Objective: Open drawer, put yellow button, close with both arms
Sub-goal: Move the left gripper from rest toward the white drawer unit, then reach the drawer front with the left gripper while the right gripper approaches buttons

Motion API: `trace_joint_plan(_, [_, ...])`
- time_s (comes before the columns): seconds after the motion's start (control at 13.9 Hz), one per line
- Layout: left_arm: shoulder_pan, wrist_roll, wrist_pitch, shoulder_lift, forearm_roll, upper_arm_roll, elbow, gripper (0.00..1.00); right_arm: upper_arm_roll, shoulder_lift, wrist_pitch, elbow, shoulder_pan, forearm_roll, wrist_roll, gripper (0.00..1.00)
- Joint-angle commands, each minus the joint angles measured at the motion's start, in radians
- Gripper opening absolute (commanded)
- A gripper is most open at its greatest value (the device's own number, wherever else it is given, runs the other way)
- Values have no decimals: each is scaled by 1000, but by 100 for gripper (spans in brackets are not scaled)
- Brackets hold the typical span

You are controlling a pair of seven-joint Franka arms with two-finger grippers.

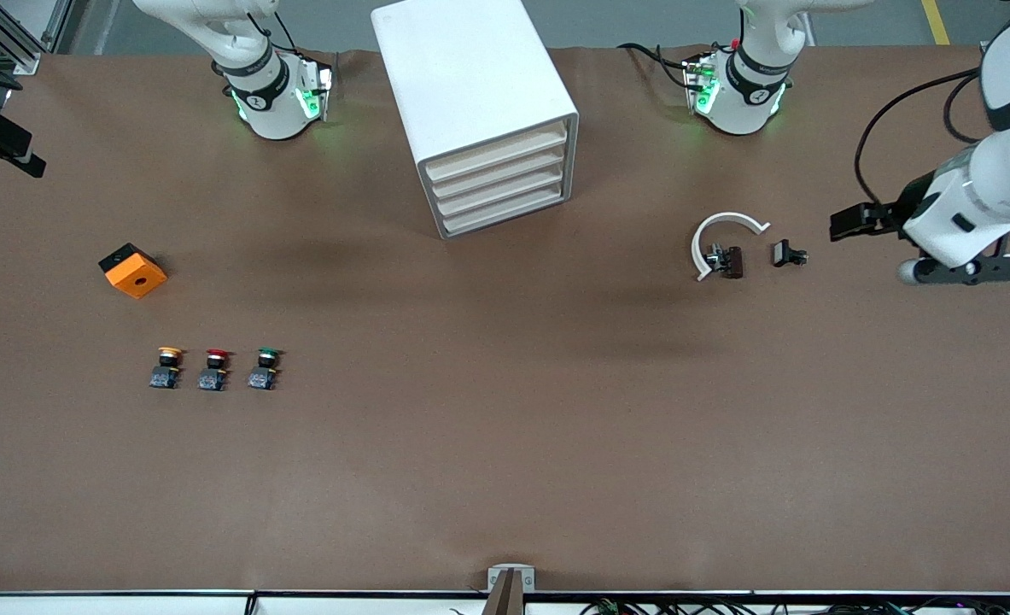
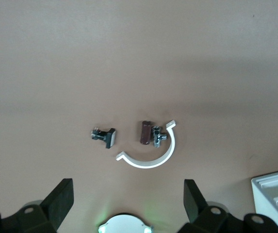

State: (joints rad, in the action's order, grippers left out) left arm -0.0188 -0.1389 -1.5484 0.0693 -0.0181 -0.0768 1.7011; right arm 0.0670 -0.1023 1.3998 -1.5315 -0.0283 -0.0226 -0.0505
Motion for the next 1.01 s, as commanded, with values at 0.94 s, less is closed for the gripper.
trace_joint_plan(0.94, [-127,-706,-45,273,-178,-84,-231,100,0,-5,2,17,-4,-14,47,100])
